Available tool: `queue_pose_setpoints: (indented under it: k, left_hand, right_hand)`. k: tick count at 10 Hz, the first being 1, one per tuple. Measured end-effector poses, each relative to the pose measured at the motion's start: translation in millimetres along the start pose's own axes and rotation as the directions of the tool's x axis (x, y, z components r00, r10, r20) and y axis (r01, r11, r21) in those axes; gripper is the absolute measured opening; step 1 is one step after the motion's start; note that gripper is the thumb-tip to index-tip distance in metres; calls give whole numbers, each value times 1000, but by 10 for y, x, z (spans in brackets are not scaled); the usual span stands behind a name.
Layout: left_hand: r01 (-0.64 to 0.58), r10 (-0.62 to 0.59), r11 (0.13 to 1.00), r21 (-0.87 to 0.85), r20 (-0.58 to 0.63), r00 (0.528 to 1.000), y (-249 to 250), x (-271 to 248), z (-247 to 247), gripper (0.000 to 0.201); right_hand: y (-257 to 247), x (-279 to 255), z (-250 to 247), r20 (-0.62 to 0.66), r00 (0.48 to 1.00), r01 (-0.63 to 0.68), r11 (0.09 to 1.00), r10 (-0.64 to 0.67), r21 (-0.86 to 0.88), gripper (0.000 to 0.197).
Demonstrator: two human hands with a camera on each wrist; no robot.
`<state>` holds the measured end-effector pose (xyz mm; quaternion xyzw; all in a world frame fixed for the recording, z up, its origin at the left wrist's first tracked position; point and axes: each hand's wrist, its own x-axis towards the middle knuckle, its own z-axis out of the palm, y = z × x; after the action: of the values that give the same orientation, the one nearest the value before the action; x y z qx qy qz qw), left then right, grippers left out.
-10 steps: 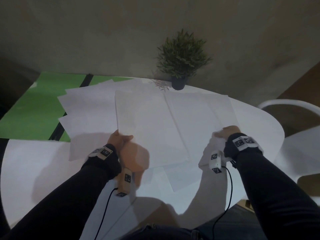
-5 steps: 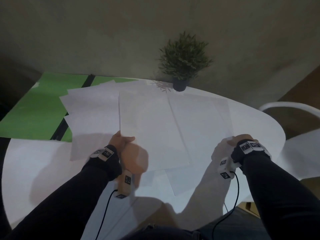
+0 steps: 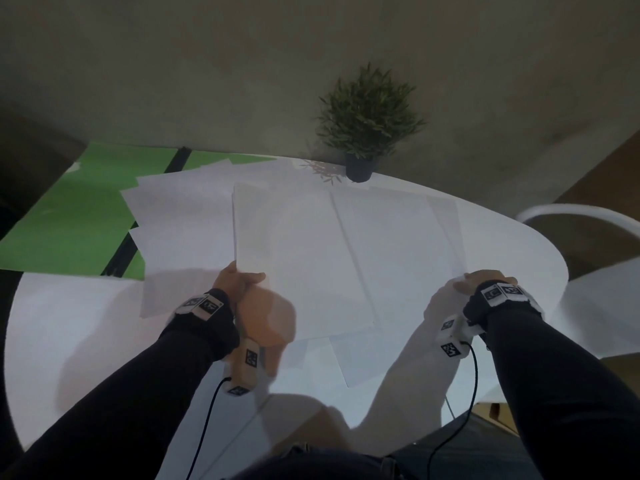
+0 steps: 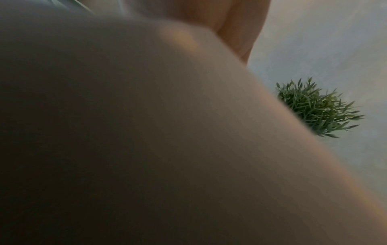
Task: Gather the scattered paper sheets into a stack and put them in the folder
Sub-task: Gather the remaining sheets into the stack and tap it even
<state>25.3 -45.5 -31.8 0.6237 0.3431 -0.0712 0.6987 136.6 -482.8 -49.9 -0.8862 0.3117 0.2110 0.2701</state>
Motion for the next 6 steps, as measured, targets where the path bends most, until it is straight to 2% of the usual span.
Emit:
queue_pose_setpoints:
  k: [1,2,3,4,5,6]
  left_hand:
    - [-6,6,1000,18,-9,1000,-31,30,-4,23]
    - [-2,2,999,33,3,1000,-64,54,-1,22]
    - [-10,10,997,71,-3,1000,-88,77,-20,19]
    - [-19,19,997,81,-3,1000,-95,87,-18,21]
    - [-20,20,998,68,12,1000,-82,77,-10,21]
    - [-19,16,999,49,46,999,-89,85,-25,21]
  right_hand:
    - [-51,-265,49,-42,999,-31,999,31,14,53]
    - [-87,-494,267,-280,960,-49,995,23,-83,39]
    - [-189,-784,447,-389,921,-88,978,7,-189,33]
    - [-278,-812,473,-309,949,-64,998,56,-14,48]
    - [-321,-783,449,-238,970,-26,995,49,99,52]
    - [-349,-723,395,-104,994,-28,988,44,149,36]
